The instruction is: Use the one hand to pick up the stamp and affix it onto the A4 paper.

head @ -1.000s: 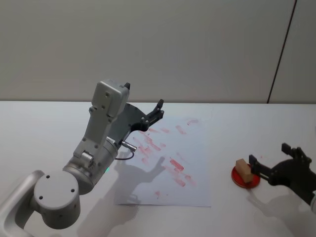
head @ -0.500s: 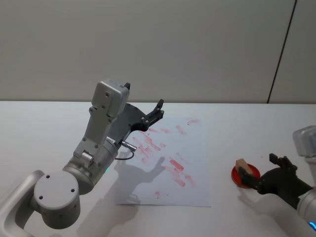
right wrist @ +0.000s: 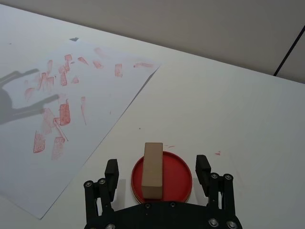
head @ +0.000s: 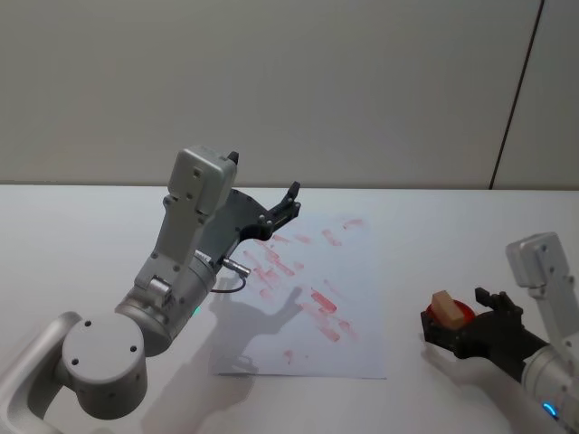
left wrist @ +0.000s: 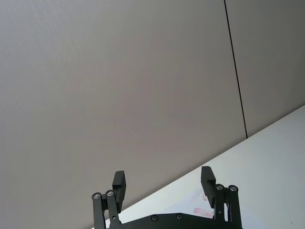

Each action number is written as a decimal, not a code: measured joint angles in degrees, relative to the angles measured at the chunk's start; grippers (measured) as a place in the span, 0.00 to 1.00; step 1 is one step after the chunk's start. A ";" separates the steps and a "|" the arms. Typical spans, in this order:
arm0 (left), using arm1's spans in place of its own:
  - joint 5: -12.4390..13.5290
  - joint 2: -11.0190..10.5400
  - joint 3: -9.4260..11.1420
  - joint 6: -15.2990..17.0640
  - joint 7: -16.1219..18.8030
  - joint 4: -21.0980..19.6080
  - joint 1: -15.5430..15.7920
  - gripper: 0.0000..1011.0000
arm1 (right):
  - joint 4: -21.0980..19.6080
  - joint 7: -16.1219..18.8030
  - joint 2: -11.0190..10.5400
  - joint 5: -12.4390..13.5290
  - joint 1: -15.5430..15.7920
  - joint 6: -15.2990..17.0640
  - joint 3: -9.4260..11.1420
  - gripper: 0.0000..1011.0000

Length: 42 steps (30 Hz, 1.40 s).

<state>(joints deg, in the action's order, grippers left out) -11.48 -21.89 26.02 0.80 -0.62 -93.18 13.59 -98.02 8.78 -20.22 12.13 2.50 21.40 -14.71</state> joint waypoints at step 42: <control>0.00 0.00 0.00 0.00 -0.01 0.00 0.00 0.99 | 3.93 0.85 2.39 -2.81 -2.76 0.74 -1.14 0.22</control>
<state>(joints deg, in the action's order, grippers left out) -11.48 -21.89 26.02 0.80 -0.63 -93.17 13.59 -94.09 9.63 -17.83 9.31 -0.26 22.14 -15.86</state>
